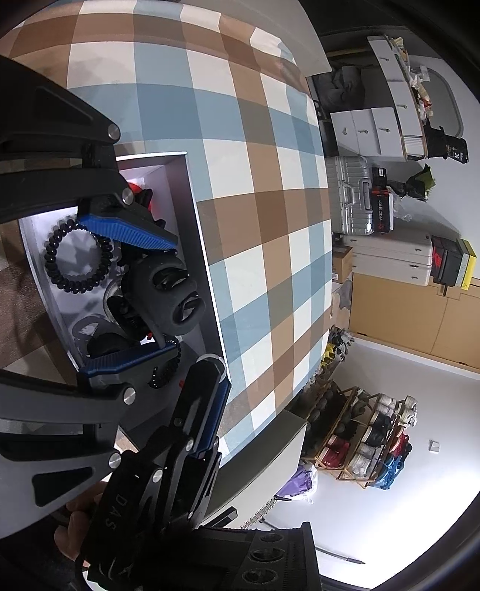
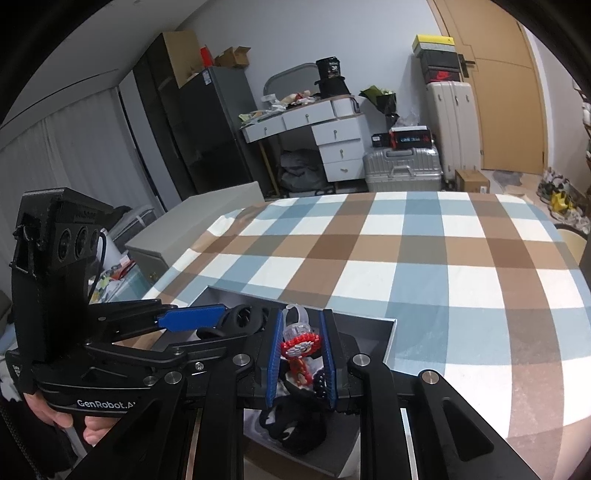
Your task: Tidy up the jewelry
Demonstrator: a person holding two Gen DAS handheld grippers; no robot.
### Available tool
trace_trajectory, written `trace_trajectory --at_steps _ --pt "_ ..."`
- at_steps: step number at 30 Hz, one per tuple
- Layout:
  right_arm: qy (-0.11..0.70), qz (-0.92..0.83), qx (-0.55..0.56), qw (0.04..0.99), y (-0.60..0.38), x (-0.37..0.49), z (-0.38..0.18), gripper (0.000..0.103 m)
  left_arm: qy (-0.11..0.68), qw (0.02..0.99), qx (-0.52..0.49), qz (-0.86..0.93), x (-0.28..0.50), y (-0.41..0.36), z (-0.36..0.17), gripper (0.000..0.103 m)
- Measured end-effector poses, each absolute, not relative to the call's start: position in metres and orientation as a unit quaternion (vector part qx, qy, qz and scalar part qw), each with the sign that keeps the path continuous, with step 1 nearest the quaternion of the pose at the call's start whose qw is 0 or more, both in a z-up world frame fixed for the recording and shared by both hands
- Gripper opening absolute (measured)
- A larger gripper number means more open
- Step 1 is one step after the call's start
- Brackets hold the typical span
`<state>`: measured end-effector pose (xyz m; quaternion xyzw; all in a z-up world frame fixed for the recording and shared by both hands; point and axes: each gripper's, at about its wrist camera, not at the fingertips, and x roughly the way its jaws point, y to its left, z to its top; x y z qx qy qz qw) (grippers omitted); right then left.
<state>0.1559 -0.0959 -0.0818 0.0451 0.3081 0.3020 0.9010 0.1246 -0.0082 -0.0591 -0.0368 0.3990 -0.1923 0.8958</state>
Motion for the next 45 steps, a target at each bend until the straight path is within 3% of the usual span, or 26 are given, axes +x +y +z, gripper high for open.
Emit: trace_trajectory --at_steps 9,16,27,32,35,40,42,45 --pt "0.299 0.301 0.043 0.905 -0.096 0.152 -0.078 0.024 0.394 0.897 -0.024 -0.199 0.123 -0.010 -0.056 0.047" --pt "0.286 0.285 0.057 0.913 -0.106 0.143 -0.072 0.052 0.387 0.905 -0.025 -0.176 0.115 -0.007 -0.048 0.066" --pt "0.254 0.264 0.064 0.928 -0.120 0.118 -0.056 0.065 0.355 0.923 -0.017 -0.147 0.097 -0.003 -0.032 0.066" --pt "0.225 0.257 0.059 0.938 -0.122 0.099 -0.044 0.084 0.321 0.938 -0.017 -0.133 0.082 -0.001 -0.019 0.067" --pt "0.200 0.257 0.058 0.944 -0.123 0.085 -0.036 0.088 0.301 0.946 -0.013 -0.124 0.075 -0.001 -0.013 0.077" --pt "0.162 0.258 0.053 0.951 -0.124 0.064 -0.024 0.095 0.253 0.962 -0.013 -0.098 0.064 0.003 -0.005 0.079" --pt "0.148 0.260 0.047 0.953 -0.123 0.055 -0.021 0.099 0.227 0.970 -0.021 -0.085 0.058 0.007 -0.002 0.086" --pt "0.122 0.260 0.040 0.957 -0.120 0.041 -0.017 0.103 0.170 0.983 -0.028 -0.061 0.050 0.014 0.000 0.088"
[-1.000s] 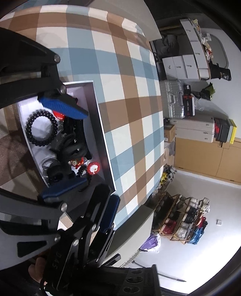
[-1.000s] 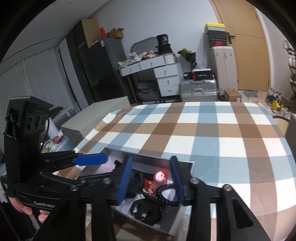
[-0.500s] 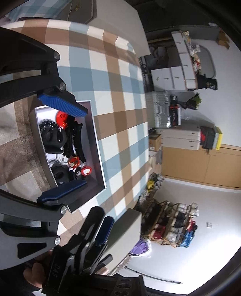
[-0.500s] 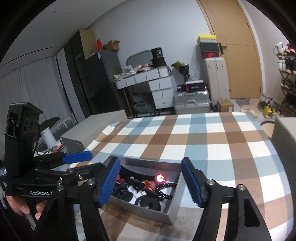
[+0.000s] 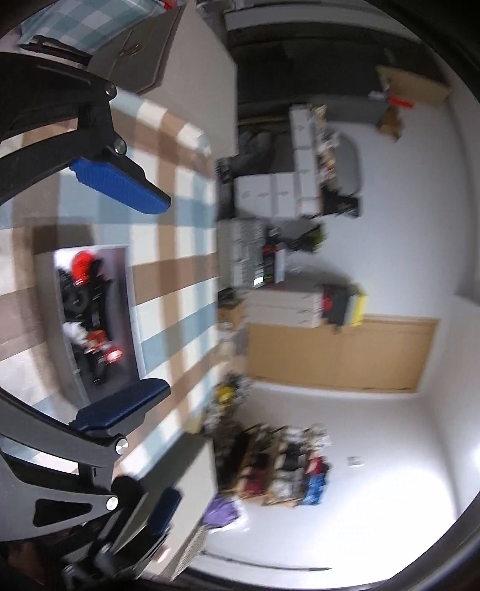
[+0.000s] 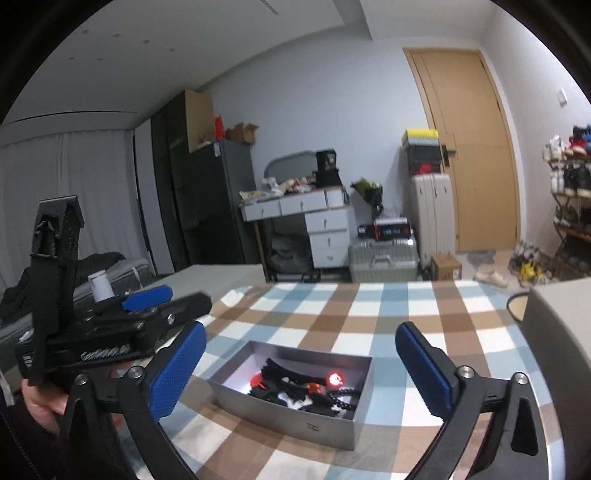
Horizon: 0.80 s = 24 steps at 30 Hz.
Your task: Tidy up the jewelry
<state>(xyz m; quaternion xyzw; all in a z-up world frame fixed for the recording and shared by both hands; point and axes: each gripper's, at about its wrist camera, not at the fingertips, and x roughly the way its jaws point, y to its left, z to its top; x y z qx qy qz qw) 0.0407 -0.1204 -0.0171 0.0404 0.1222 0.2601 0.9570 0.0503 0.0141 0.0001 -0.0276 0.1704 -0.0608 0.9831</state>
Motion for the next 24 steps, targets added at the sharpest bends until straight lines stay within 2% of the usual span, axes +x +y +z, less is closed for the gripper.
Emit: trace_trajectory --at_steps 5,8,14,24 --pt "0.057 0.242 0.016 0.969 -0.117 0.023 -0.024 0.103 0.139 0.989 -0.048 -0.032 0.046 0.025 -0.004 0.090" --pt "0.036 0.224 0.007 0.974 -0.117 0.019 -0.036 0.103 0.119 0.990 -0.070 -0.011 0.038 0.033 -0.008 0.102" --pt "0.040 0.205 0.003 0.978 -0.121 0.021 -0.048 0.103 0.081 0.995 -0.048 0.018 0.023 0.032 -0.022 0.102" --pt "0.052 0.194 -0.023 0.979 -0.115 0.021 -0.062 0.103 0.102 0.993 -0.025 0.047 0.027 0.030 -0.049 0.102"
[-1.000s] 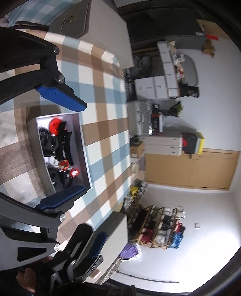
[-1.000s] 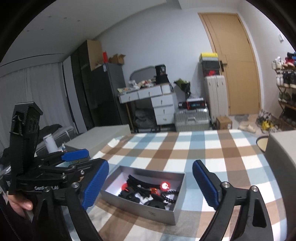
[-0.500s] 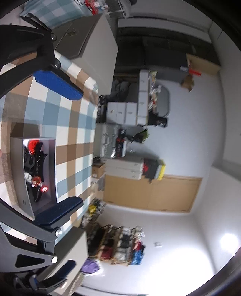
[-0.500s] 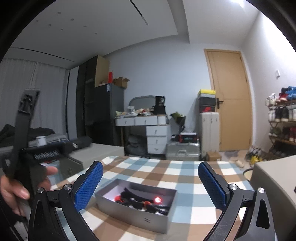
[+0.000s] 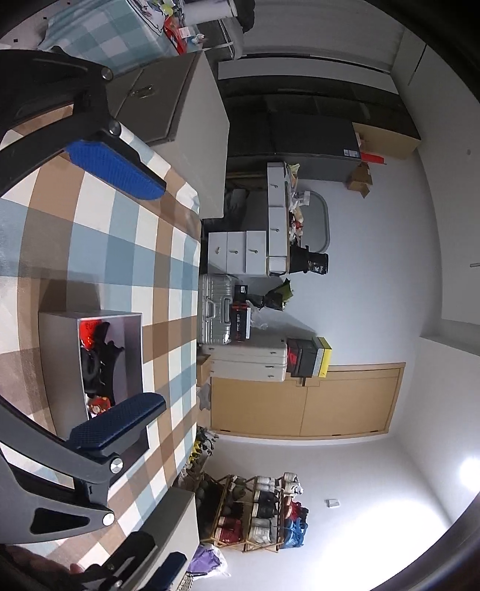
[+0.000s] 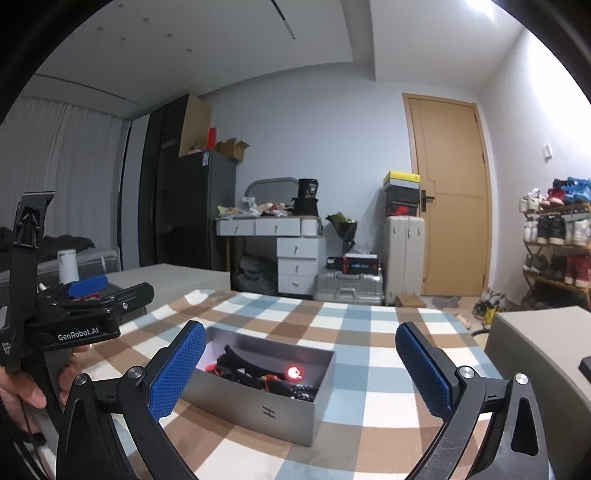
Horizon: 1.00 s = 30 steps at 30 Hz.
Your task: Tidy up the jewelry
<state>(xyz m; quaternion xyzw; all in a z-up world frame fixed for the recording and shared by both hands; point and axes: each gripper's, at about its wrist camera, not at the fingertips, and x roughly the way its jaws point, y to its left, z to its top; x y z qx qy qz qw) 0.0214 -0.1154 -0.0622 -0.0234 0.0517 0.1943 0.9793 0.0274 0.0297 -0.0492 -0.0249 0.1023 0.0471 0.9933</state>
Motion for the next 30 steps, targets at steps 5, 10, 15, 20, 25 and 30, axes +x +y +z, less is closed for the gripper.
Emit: trace_trajectory --at_steps 5,10,15,20,25,30 --pt "0.063 0.199 -0.027 0.978 -0.114 0.024 -0.065 0.103 0.108 0.993 -0.029 0.040 0.026 0.032 -0.048 0.102" --pt "0.080 0.198 -0.022 0.977 -0.114 0.029 -0.067 0.103 0.131 0.990 -0.036 0.035 0.028 0.034 -0.056 0.102" --pt "0.110 0.192 -0.020 0.975 -0.114 0.039 -0.071 0.103 0.159 0.987 -0.009 0.030 0.034 0.021 -0.055 0.102" --pt "0.134 0.177 -0.026 0.975 -0.112 0.045 -0.075 0.103 0.157 0.987 -0.010 0.026 0.029 0.020 -0.053 0.102" --pt "0.136 0.179 -0.025 0.974 -0.114 0.043 -0.075 0.103 0.158 0.987 -0.009 0.027 0.028 0.017 -0.052 0.102" --pt "0.139 0.180 -0.021 0.973 -0.116 0.047 -0.074 0.103 0.158 0.987 -0.009 0.027 0.027 0.018 -0.051 0.102"
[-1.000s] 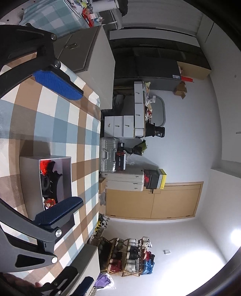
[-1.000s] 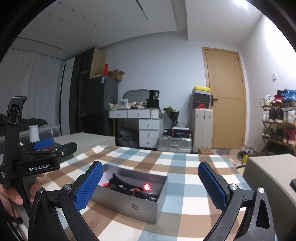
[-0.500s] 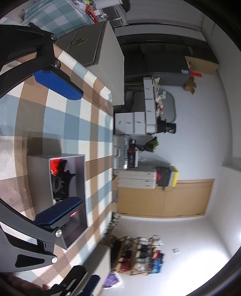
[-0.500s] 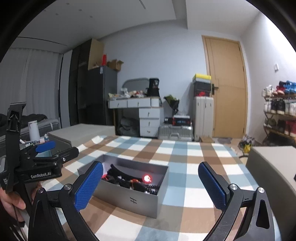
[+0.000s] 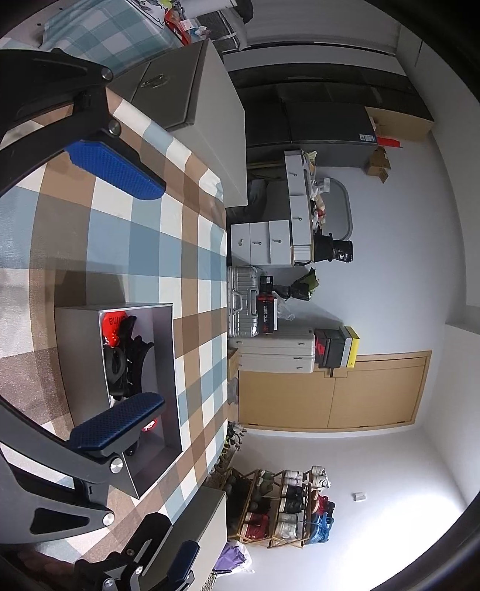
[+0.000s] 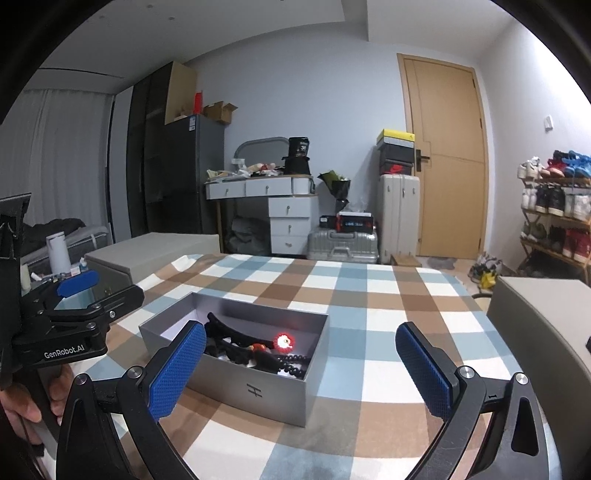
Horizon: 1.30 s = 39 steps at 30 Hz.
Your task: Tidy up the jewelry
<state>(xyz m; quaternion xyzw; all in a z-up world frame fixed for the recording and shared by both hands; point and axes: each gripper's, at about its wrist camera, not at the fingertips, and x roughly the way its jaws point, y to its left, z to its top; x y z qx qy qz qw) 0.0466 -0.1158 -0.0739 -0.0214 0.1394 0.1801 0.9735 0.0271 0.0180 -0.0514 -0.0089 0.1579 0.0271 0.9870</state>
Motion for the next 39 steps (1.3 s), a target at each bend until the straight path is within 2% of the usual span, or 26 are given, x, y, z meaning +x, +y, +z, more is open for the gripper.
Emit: trace_trajectory --at_steps 39 --pt "0.143 0.181 -0.017 0.973 -0.1166 0.0493 -0.0739 0.103 0.161 0.987 -0.008 0.030 0.0318 0.0193 -0.0528 0.102"
